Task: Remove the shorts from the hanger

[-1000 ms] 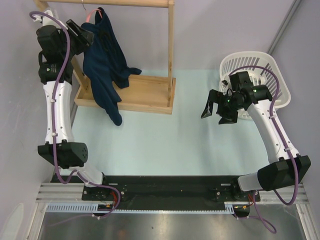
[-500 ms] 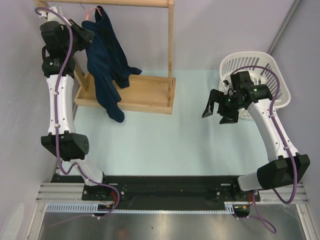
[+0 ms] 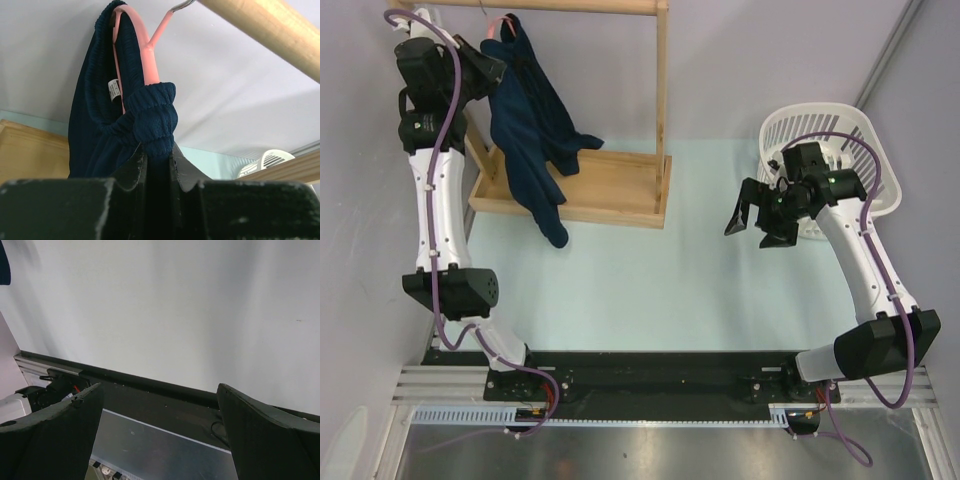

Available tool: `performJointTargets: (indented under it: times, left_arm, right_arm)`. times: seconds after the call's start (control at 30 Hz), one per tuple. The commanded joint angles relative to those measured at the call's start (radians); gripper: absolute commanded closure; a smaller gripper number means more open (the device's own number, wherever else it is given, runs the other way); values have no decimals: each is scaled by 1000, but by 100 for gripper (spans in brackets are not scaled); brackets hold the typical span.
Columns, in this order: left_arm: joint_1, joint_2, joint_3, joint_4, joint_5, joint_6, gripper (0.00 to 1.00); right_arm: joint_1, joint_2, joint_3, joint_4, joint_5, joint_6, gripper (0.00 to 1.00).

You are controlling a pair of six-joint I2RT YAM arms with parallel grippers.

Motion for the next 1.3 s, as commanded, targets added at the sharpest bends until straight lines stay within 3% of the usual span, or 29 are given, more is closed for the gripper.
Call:
performJointTargets:
  times: [0.0,0.47,0.7,0.93,1.27]
  left_arm:
    - [9,-84,107,109,-8,-5,100]
    - [20,-232,46,43,62,-79,100]
    - [0,-606,-495,100,147,-155,100]
    - [-1,-867,-692,-66,231,-140,100]
    - [-3,-1073,-1005,58,711,-235,100]
  right_arm:
    - [-4,-35,-11,6,-37,-4,0]
    - [45,-28,-21,12,-63,-2,0]
    - [154,-2,-23,50,-65,-19,0]
    - [267,27,9,133,-79,2,0]
    - [448,-39,74,311,-93,19,1]
